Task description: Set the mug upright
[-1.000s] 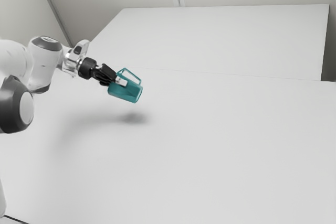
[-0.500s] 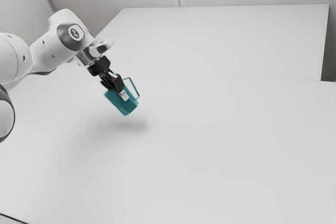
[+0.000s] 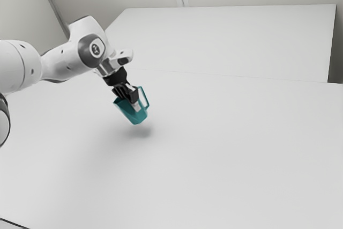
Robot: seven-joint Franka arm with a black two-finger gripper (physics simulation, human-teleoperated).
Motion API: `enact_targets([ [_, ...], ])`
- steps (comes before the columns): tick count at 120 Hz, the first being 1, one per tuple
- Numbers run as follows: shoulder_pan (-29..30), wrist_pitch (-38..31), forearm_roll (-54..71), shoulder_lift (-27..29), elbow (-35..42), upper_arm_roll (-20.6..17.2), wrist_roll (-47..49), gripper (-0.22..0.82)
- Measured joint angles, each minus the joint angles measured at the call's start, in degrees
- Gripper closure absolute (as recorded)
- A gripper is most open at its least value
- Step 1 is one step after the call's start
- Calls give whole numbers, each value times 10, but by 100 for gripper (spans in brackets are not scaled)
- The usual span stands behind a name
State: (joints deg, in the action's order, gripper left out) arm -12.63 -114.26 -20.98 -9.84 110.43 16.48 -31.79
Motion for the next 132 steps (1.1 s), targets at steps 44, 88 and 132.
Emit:
enact_targets([
  [44,-17,-46,41,10,35,-8,50,78],
  [88,-21,-88,86,-5,34,-7,85,78],
  [132,-21,-114,101,-31,32,-8,106,78],
])
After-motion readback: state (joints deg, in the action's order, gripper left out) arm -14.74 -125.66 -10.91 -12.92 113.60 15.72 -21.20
